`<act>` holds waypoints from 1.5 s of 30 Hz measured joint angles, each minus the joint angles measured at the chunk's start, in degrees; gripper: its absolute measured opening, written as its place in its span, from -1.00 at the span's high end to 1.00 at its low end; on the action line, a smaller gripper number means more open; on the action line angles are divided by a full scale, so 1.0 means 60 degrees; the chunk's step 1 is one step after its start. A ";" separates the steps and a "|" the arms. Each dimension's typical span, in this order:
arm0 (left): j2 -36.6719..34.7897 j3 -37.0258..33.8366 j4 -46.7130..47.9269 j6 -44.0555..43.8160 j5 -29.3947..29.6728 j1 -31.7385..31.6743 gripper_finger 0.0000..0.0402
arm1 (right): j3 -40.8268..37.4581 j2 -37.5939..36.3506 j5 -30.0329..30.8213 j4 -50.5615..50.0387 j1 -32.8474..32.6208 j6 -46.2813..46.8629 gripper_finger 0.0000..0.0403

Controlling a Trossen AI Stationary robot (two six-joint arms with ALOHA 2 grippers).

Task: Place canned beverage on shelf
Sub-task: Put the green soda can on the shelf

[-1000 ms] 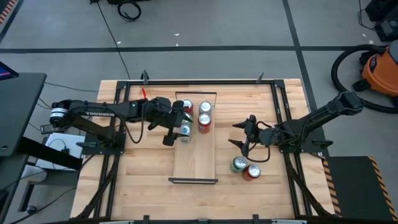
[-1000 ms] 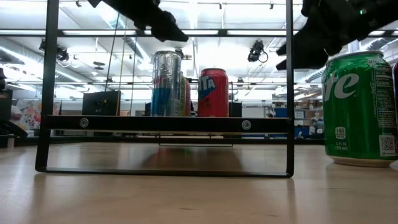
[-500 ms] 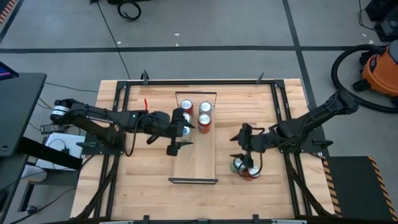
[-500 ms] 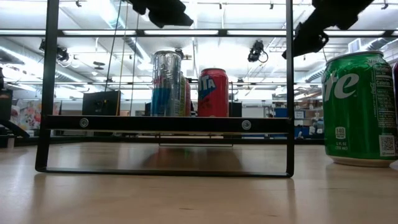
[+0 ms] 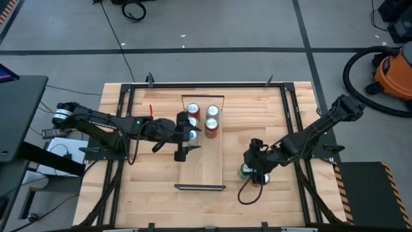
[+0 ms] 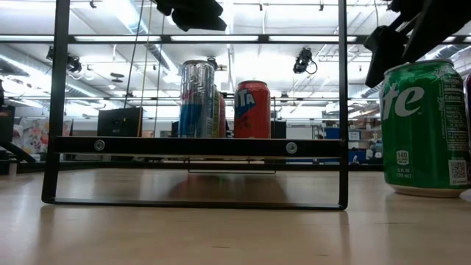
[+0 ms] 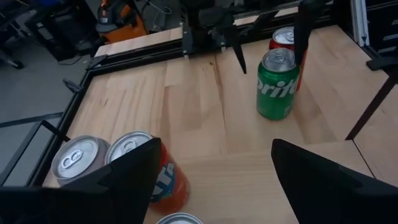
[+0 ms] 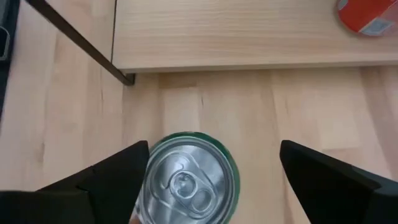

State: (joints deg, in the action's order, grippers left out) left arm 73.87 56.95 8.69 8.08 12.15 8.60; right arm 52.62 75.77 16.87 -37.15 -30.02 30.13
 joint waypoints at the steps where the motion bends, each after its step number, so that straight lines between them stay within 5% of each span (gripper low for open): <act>1: 0.0000 -0.0004 0.0000 0.0000 -0.0002 0.0000 -0.57 | 0.0000 0.0007 -0.0055 0.0014 0.0007 0.0081 -0.90; 14: 0.0000 -0.0011 0.0011 0.0010 -0.0009 0.0000 -0.57 | -0.0029 -0.0517 -0.0065 -0.0185 0.0059 0.0474 -0.94; 27: 0.0000 -0.0011 0.0008 0.0015 -0.0038 -0.0017 -0.57 | -0.0036 0.0248 -0.0325 -0.0146 -0.0266 0.0539 -0.92; 45: 0.0000 -0.0011 -0.0055 0.0012 -0.0035 -0.0018 -0.57 | -0.0036 0.0754 -0.0681 -0.0138 0.0602 0.0271 -0.55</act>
State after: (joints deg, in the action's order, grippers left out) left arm 73.87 56.88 8.36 8.15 11.94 8.49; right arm 52.40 80.29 12.79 -37.98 -26.41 31.76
